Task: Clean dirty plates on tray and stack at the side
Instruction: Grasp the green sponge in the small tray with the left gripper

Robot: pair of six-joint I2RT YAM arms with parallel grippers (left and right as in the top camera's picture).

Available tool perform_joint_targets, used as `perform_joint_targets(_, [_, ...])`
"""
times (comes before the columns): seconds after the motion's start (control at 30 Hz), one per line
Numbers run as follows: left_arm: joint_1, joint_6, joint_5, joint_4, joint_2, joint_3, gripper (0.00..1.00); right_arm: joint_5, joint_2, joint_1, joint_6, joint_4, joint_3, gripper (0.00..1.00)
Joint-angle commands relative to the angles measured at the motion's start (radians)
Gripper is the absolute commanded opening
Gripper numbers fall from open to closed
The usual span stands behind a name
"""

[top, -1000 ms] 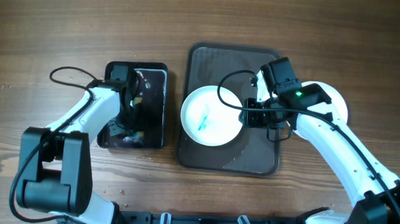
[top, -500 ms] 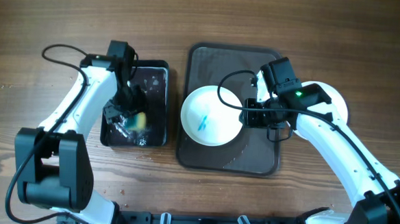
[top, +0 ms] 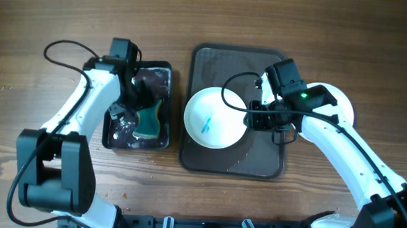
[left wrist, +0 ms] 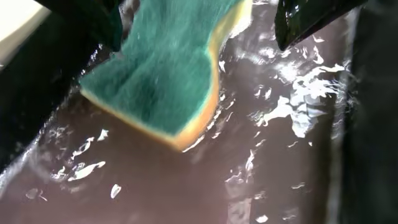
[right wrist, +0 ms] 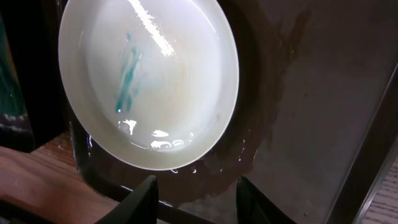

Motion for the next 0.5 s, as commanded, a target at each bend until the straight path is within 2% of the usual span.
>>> perform_joint_targets(0.0, [-0.050,0.042,0.027,0.107,0.015,-0.097,0.76,-0.016,-0.007,0.000,-0.009,0.003,0.013,0.41])
perform_joint_targets(0.03, [-0.061,0.042,0.021,0.134,0.015,-0.109,0.75,-0.016,-0.007,0.000,-0.009,0.003,0.013,0.41])
perform_joint_targets(0.1, [-0.079,0.045,-0.006,0.189,0.015,-0.128,0.65,-0.016,-0.007,0.000,-0.009,0.002,0.013,0.41])
perform_joint_targets(0.2, [-0.084,0.045,-0.076,0.239,0.016,-0.130,0.31,-0.016,-0.007,0.000,-0.009,-0.001,0.013,0.41])
perform_joint_targets(0.27, [-0.084,0.050,-0.118,0.255,0.016,-0.130,0.04,-0.016,-0.007,0.000,-0.009,-0.004,0.013,0.38])
perform_joint_targets(0.43, [-0.083,0.048,-0.171,0.217,0.010,-0.114,0.04,-0.016,-0.007,0.000,-0.010,-0.013,0.013,0.37])
perform_joint_targets(0.47, [-0.083,0.048,-0.166,0.204,0.006,-0.106,0.12,-0.016,-0.007,0.000,-0.010,-0.013,0.013,0.37])
